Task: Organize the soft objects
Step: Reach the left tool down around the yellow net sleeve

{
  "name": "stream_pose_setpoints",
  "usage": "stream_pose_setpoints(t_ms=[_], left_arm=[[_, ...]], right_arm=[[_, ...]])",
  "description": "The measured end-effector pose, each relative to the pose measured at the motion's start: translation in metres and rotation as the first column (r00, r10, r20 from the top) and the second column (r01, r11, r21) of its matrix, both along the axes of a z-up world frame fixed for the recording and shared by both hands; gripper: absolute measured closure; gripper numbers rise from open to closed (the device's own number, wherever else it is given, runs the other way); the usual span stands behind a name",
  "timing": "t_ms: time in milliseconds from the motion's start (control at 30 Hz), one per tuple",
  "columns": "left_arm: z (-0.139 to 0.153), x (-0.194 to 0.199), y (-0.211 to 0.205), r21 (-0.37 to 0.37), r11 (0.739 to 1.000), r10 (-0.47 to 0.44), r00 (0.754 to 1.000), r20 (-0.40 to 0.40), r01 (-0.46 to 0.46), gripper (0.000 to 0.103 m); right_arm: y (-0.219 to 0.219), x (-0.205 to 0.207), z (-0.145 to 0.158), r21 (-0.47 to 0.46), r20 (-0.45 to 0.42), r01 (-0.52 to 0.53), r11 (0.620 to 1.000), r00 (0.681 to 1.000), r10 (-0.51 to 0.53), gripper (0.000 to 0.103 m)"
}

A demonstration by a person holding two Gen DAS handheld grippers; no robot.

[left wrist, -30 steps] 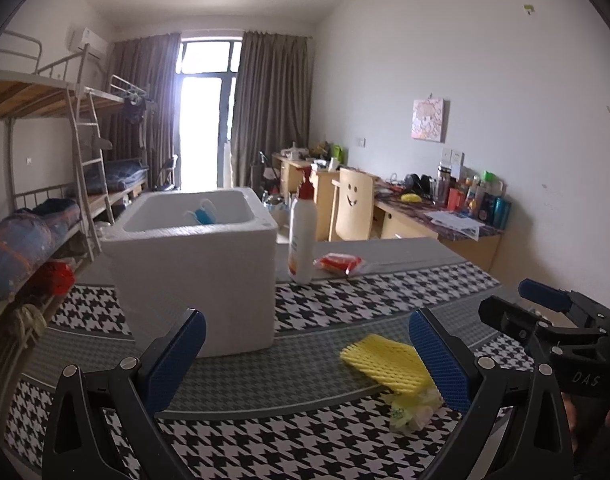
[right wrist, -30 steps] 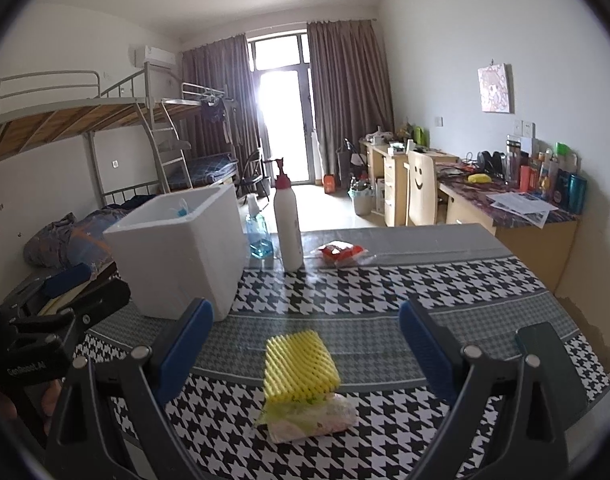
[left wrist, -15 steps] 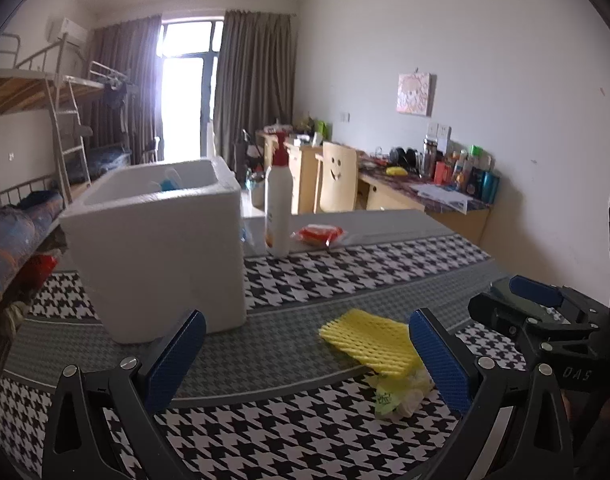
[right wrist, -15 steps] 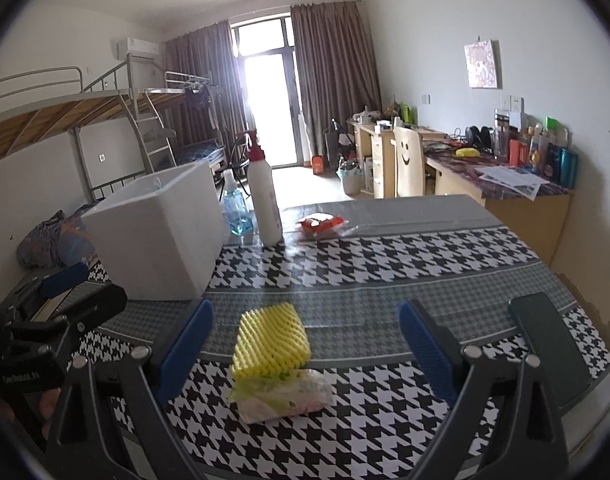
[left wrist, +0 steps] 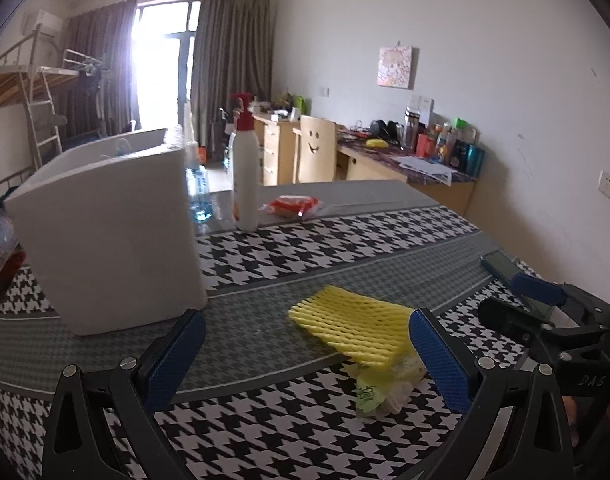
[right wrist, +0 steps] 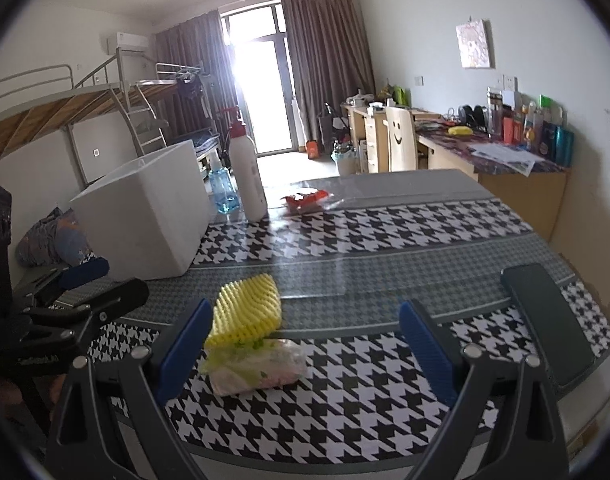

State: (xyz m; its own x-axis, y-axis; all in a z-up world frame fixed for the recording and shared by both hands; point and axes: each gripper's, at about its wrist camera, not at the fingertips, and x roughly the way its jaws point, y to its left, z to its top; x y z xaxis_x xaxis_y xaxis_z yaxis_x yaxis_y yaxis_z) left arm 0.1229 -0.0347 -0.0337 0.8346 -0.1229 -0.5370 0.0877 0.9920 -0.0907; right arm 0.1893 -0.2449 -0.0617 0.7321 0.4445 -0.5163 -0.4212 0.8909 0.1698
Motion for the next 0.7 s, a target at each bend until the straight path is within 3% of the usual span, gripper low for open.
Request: stream_pose_setpoints(t_ms=[300, 533, 700], left_arm=[[-0.010, 0.012, -0.018, 0.035, 0.998, -0.053, 0.998, -0.041, 0.055, 0.002], [-0.023, 0.026, -0.029, 0.042, 0.993, -0.108, 0.989, -0.104, 0.113, 0.018], [-0.026, 0.028, -0.040, 0.077, 0.986, -0.139, 0.985, -0.099, 0.147, 0.019]], right_arm=[[-0.006, 0.011, -0.011, -0.024, -0.039, 0.006, 1.000, 0.999, -0.007, 0.007], [-0.010, 0.019, -0.018, -0.027, -0.069, -0.007, 1.000, 0.998, 0.005, 0.007], [-0.014, 0.025, -0.025, -0.024, -0.094, 0.002, 1.000, 0.996, -0.004, 0.007]])
